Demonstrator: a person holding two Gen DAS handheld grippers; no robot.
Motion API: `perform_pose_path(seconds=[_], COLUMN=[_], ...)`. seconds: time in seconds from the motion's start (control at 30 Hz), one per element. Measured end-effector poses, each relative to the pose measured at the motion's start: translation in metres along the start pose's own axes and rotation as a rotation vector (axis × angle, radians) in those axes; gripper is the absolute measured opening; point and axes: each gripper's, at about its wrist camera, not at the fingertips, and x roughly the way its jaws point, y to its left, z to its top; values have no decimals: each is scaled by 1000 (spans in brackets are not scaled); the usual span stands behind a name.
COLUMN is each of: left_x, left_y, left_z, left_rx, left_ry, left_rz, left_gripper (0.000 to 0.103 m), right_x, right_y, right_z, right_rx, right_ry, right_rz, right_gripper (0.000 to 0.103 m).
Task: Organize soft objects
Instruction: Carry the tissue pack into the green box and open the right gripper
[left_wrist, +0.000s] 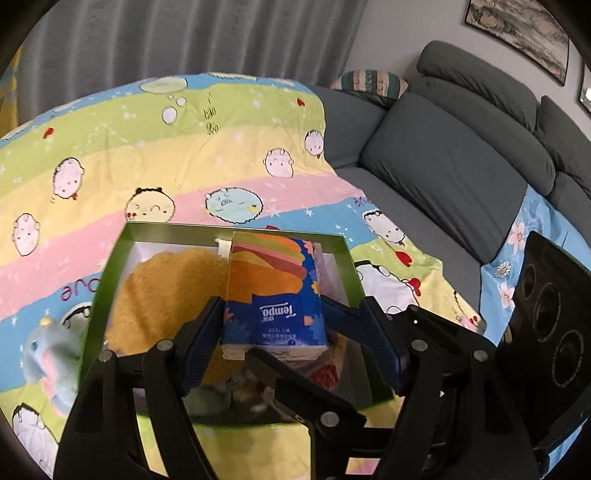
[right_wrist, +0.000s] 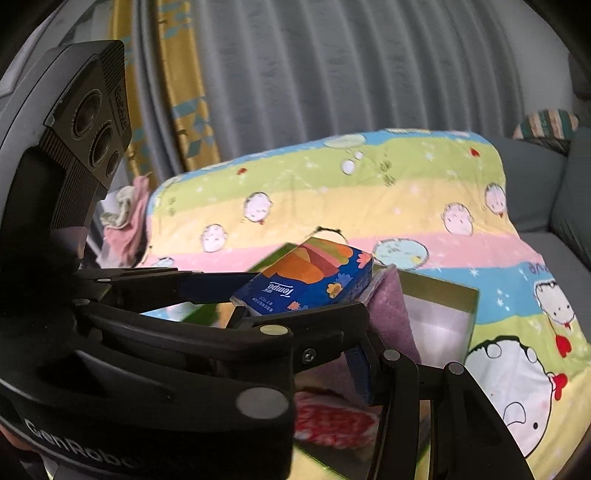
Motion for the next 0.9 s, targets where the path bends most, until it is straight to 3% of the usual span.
perform_pose_path(seconds=[0.13,0.2,0.3,0.43,0.53,0.57,0.77,0.9], left_x=[25,37,45,26,2,-7,-74,-111], left_y=[8,17,35,54,69,75,119,157], left_z=[1,0,-2,-7,-12,-14,-35,-59], left_rx=[-38,-81,-174,-239,-266,-276,-355,-409], left_ry=[38,60,90,55,23,10,-95,-126], left_rz=[-15,1,20,1,28,39,93,198], left_gripper=[76,88,90,90,103,102,102,102], right_x=[13,26,39,25,11,6,-13,-8], right_y=[-16,-23,-33,-37,-36,-35,-13,20], right_z=[-4,-9,-17,-16,-13,-12,-9,-14], right_rx=[32,47,80,97,92,93,85,18], right_ry=[33,76,152,122,81,70,21,37], right_rz=[-17,-71,-156,-149,-181,-184,-44,46], right_gripper=[52,53,72,78,83,83,83,83])
